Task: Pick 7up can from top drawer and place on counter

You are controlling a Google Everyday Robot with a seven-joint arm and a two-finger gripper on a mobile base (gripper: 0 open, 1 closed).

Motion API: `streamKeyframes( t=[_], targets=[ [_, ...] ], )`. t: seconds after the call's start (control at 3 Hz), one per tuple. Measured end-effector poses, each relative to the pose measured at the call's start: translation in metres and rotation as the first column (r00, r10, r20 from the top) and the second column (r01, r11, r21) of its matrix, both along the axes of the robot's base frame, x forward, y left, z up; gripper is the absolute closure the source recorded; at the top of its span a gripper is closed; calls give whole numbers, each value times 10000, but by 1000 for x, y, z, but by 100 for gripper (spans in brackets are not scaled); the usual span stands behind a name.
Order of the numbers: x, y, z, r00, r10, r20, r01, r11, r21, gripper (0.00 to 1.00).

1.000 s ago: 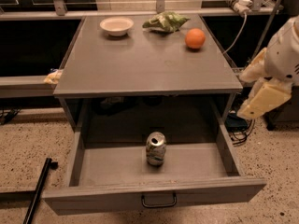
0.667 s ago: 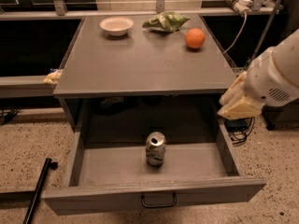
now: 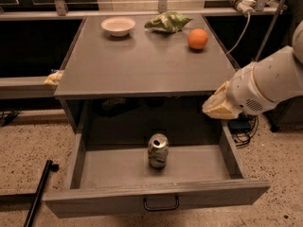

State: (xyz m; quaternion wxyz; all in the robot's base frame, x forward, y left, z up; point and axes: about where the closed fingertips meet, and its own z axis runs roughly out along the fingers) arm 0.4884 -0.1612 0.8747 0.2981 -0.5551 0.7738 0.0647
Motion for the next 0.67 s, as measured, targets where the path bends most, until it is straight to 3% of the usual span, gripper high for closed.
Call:
streamKeyframes(
  t=[0.33,0.67],
  targets=[
    [0,0,0,10000,0,0,0,10000,1,100],
    [1,5,-22,10000,-23,71,22,9998,207,100]
  ],
)
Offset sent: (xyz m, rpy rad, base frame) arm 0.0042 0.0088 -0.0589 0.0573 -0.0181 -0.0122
